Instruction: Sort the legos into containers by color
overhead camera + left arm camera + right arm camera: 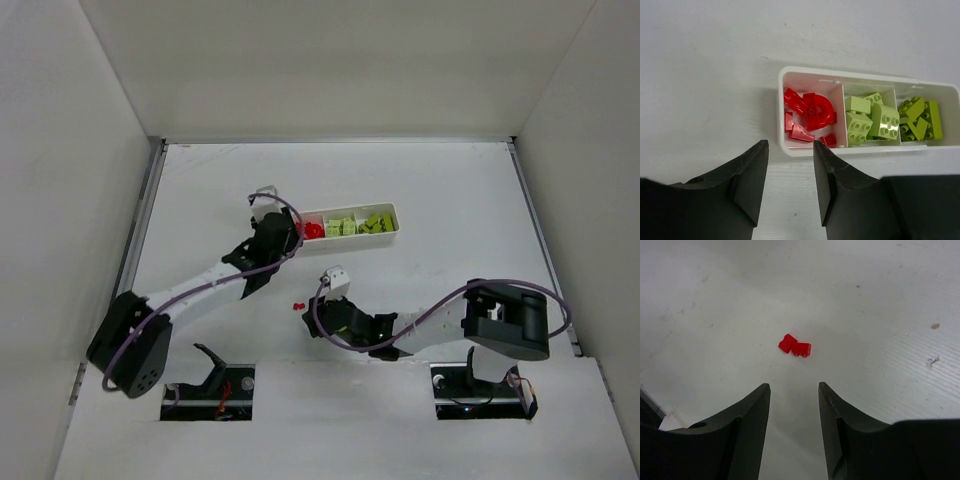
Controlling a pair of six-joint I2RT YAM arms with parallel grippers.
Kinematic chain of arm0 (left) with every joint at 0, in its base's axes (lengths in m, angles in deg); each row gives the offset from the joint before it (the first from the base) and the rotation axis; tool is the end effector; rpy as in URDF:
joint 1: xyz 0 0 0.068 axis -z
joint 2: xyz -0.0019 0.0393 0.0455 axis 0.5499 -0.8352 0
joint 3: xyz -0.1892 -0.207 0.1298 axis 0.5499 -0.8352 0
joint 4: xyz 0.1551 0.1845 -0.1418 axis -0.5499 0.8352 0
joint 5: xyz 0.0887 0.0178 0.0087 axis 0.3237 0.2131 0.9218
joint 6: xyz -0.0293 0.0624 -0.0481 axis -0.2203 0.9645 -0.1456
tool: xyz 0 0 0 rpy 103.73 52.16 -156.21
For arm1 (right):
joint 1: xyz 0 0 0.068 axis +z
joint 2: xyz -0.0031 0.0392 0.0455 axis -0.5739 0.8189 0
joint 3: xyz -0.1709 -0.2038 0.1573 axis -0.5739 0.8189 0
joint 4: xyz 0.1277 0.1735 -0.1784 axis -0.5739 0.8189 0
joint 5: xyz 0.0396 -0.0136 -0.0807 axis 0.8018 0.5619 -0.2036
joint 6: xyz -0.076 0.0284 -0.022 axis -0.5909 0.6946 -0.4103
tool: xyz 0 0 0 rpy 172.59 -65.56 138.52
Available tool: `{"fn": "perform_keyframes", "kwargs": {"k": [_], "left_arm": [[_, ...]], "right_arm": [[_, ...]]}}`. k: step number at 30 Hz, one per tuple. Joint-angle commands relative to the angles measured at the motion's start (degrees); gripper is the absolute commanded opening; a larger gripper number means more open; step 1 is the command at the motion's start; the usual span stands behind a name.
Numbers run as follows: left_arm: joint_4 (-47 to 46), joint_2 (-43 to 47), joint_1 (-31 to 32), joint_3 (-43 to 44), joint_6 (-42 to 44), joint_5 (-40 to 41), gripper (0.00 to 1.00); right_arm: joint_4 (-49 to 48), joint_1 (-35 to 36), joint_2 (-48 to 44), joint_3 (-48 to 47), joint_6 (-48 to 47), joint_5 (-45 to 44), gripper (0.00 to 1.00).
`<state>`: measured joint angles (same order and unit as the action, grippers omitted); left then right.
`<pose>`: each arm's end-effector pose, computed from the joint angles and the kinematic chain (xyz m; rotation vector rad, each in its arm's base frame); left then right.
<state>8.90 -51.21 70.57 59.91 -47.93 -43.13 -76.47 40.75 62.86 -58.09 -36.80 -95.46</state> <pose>0.2817 -0.1752 0.2465 -0.1961 1.9423 -0.3785 0.1221 0.3306 0.1502 -0.3825 2.0523 0.6818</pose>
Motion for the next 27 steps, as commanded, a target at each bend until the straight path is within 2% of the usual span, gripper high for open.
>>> {"fn": "perform_keyframes", "kwargs": {"k": [1, 9, 14, 21, 27], "left_arm": [[-0.3, 7.63, -1.05, -5.93, -2.97, -0.89, 0.38], [6.72, 23.27, -0.17, -18.76, -7.8, -1.15, 0.35], [11.3, 29.78, -0.08, -22.55, -9.3, -1.42, 0.35], [13.85, 33.83, 0.62, -24.31, -10.18, -1.86, 0.35], [14.47, 33.84, 2.29, -24.4, -10.7, -3.0, 0.35]], "right_arm": [[-0.78, 0.39, 2.68, -3.56, -2.84, 0.18, 0.49], [5.54, -0.4, 8.57, -8.48, -7.06, -2.54, 0.49], [7.04, -0.49, 11.03, -11.2, -9.34, -4.21, 0.49], [10.29, -1.02, 13.58, -14.72, -11.99, -7.11, 0.41], [11.0, -1.02, 14.2, -15.51, -12.08, -7.47, 0.32]]}}
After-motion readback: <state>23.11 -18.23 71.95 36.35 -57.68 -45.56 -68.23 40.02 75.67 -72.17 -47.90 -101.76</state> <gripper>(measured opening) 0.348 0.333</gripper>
